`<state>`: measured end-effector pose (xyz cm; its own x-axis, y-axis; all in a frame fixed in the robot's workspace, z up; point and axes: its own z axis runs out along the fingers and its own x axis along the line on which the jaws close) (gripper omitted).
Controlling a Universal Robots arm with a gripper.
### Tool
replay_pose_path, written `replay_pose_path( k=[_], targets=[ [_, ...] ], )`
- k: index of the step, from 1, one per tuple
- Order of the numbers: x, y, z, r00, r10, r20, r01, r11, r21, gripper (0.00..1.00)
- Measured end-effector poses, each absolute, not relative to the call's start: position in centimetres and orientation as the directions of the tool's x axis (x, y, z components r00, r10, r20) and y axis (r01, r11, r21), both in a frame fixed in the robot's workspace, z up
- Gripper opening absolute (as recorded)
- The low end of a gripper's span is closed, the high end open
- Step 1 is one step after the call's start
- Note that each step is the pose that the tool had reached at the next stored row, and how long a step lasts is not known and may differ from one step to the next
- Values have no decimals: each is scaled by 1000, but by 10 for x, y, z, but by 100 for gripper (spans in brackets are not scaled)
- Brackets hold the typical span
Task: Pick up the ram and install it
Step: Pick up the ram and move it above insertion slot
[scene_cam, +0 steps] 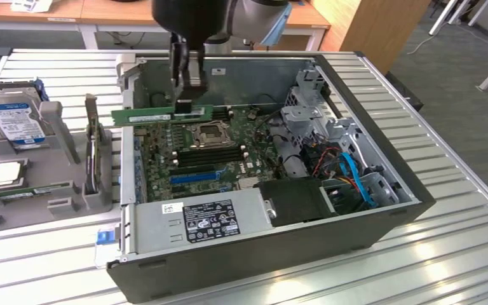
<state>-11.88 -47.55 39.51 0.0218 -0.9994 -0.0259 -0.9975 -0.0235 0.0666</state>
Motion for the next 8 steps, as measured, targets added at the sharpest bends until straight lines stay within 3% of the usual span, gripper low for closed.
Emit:
replay_pose_path(
  k=[8],
  targets=[
    [-87, -476, 395, 22, -999, -26, -997, -23, 71, 12]
  ],
)
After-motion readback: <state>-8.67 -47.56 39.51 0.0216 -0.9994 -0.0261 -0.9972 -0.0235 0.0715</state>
